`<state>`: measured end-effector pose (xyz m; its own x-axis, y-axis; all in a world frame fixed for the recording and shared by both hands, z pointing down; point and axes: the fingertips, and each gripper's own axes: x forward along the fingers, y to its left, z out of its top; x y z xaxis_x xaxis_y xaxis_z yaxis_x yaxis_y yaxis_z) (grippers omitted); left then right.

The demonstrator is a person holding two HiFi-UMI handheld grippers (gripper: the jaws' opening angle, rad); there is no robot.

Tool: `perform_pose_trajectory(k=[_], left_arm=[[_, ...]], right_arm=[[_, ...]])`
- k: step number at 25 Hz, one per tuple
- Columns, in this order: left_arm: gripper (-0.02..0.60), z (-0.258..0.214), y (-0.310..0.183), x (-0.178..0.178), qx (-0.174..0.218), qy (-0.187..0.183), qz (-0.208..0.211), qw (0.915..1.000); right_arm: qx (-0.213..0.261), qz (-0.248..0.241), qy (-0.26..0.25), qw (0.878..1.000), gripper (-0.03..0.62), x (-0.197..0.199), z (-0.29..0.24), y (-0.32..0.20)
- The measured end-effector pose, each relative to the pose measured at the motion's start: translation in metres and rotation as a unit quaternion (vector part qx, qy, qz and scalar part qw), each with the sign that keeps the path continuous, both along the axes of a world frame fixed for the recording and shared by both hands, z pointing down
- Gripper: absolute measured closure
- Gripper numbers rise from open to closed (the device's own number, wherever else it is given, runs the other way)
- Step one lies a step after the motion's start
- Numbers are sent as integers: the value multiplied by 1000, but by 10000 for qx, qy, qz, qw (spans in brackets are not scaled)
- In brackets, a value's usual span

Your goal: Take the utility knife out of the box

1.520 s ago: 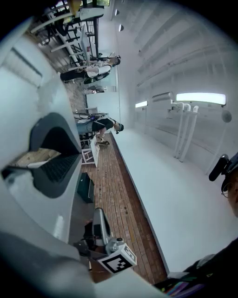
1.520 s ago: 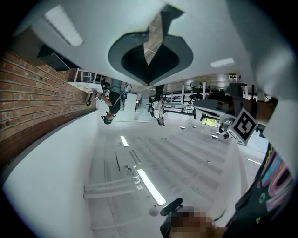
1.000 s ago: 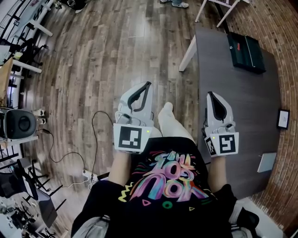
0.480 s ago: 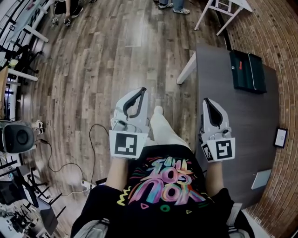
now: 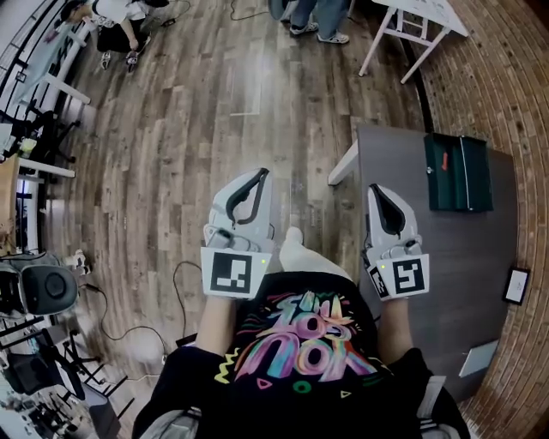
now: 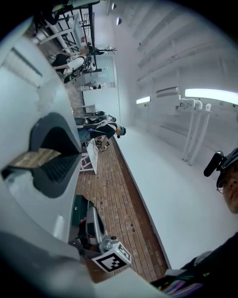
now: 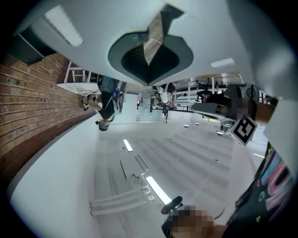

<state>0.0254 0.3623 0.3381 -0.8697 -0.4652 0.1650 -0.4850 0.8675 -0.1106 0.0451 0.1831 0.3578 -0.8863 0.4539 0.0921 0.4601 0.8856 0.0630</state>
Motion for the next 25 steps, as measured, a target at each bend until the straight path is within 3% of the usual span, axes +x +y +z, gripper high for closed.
perform_pose_trajectory(k=[8,16,21,25], left_arm=[[580,-11,-32,-48,-109,-145,231,9996],[580,-14,-52,-83,-133,-216,584,9980],[580,-11,-91,-116,-107,-224,1175,9928],[580,-14,-141,-152,-44,-254,1901,9814]], right_arm=[[-258,205,-114,9994,592,-47,-10,-30],[-410,582,-95,9974,592,-70,-9,-48],[-397,1135,-97,9927,592,-83,-6,-78],[-408,1759,-90,9835,592,-95,-10,-111]])
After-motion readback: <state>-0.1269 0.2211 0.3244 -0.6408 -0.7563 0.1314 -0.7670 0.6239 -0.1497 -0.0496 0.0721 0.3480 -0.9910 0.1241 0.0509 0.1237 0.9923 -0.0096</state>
